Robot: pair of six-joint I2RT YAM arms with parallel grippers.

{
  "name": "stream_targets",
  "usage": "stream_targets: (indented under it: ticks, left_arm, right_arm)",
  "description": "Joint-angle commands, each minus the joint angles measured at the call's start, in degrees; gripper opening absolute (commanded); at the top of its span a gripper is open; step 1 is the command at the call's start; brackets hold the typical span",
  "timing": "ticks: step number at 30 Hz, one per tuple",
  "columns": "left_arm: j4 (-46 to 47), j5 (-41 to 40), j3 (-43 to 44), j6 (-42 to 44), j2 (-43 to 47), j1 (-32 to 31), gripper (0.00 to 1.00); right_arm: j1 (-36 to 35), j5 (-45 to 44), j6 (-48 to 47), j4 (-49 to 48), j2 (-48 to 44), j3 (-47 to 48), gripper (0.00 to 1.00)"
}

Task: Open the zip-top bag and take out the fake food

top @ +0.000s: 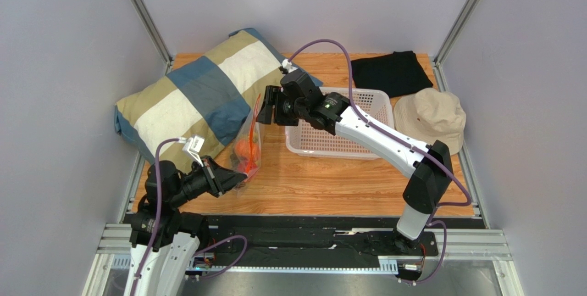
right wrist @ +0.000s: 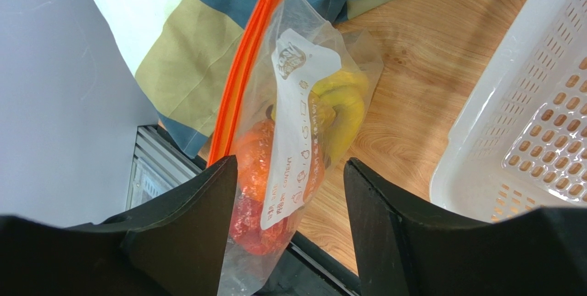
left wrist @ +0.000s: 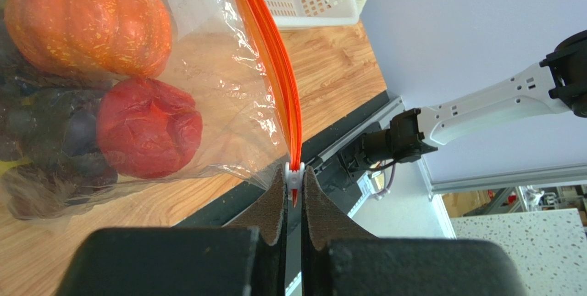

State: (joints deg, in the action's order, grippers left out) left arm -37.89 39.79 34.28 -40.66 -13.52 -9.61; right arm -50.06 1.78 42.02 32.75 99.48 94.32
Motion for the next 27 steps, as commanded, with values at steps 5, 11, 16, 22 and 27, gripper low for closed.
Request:
stream_targets:
  ticks: [5,11,16,22,27]
  left_arm:
    - [1.50,0.46,-0.18,-0.38,0.34,0.11,0.00]
    - [1.77,0.55,-0.27,-0.64,0.42,0.11,0.00]
    - [1.77,0.73,-0.18,-0.91,0.86,0.11,0.00]
    - [1.77,1.25,-0.36,-0.82,0.95,0.11,0.00]
    - [1.50,0.47,1.92,0.58,0.60,0.11,0.26]
  right_arm:
    - [-0.83,-4.33,-0.36,-0.75,-4.21,3.42,0.62]
    - [-1.09,-3.36,-0.54,-0.41,-2.27,3.94,0.57]
    - [-1.09,-2.75,-0.36,-3.13,-1.31,2.36,0.51]
    - [-0.91,0.76,-0.36,-4.98,2.55,2.71,0.41]
    - [-0.91,4.19,-1.59,-6.29,3.00,2.80,0.00]
